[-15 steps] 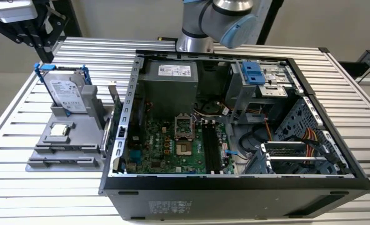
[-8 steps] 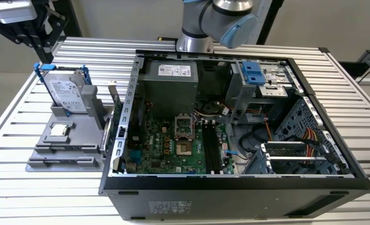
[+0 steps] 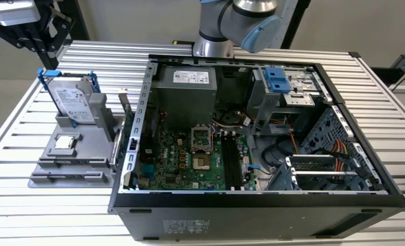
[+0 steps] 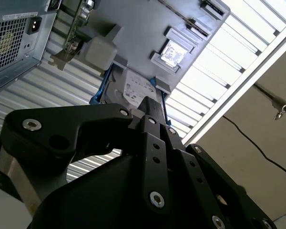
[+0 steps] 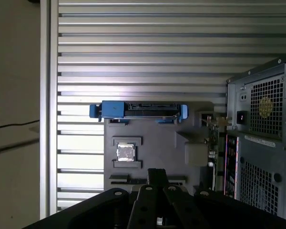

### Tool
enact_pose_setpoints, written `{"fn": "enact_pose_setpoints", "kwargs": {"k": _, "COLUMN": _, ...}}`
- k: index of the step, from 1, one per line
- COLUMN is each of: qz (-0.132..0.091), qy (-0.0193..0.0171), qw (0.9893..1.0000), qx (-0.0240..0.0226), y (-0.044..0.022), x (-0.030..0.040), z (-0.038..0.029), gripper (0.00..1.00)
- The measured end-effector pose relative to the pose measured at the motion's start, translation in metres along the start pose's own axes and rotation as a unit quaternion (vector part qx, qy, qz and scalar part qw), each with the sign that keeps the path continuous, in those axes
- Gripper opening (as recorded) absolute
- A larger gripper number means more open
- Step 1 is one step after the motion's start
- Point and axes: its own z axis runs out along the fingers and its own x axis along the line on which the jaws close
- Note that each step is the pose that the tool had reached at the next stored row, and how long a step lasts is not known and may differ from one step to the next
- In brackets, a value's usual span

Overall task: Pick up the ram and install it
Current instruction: 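Pick up the ram and move it above insertion slot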

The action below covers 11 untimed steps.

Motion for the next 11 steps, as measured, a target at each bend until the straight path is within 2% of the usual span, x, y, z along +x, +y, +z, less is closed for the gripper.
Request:
{"fn": "enact_pose_setpoints", "kwargs": {"k": 4, "qz": 0.0, "qy": 0.0, "qw": 1.0, "qx": 0.0, "y": -0.002, "x": 0.0, "z": -0.0001, "gripper": 0.0}}
{"fn": "enact_pose_setpoints", "kwargs": {"k": 11, "qz": 0.0, "qy": 0.0, "qw": 1.0, "qx": 0.0, "y": -0.0099, "x": 0.0, "z": -0.0003, "gripper": 0.0}}
